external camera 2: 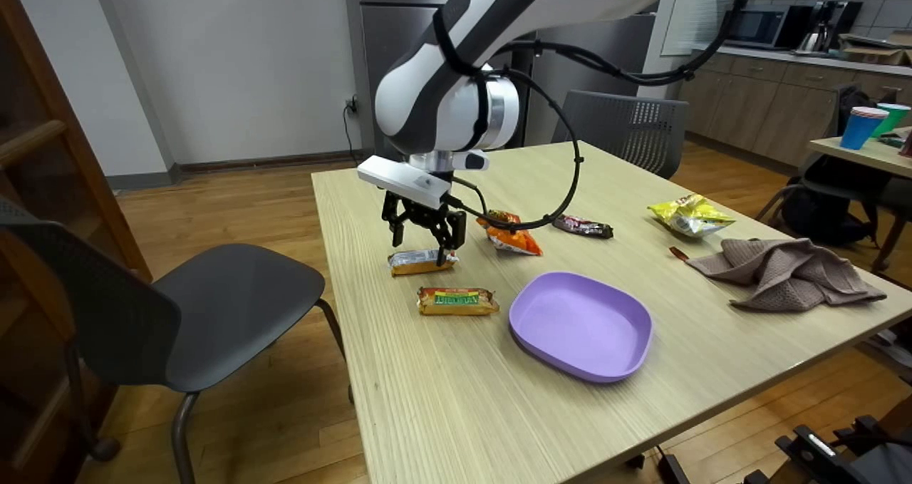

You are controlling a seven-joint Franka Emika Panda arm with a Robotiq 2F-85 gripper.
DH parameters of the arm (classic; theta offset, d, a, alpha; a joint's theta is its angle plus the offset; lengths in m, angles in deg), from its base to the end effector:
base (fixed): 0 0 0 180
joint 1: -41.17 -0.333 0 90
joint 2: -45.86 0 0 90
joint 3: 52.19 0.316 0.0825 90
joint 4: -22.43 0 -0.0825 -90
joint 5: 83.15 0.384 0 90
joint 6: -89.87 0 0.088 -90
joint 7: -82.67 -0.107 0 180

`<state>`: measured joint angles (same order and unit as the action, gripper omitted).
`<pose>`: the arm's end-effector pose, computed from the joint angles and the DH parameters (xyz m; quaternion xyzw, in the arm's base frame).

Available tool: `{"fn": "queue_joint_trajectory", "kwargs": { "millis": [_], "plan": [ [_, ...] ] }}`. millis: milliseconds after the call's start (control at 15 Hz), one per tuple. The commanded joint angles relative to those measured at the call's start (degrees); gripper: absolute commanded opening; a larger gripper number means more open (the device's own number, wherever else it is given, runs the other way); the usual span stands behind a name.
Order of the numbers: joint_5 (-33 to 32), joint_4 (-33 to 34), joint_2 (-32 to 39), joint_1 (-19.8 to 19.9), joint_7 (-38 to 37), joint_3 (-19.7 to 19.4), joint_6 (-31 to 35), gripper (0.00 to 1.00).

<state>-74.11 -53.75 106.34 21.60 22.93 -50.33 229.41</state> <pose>0.6837 0.2631 0.0921 -0.9181 0.3900 0.0244 0.0667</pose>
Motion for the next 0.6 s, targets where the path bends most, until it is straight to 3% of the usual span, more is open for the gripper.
{"fn": "queue_joint_trajectory", "kwargs": {
  "millis": [0, 533],
  "plan": [
    [1.2, 4.0, 2.3, 0.4, -1.4, 0.6, -2.2, 1.0],
    [1.2, 6.3, 3.7, 0.6, -2.1, 0.5, -3.0, 1.0]
  ]
}}
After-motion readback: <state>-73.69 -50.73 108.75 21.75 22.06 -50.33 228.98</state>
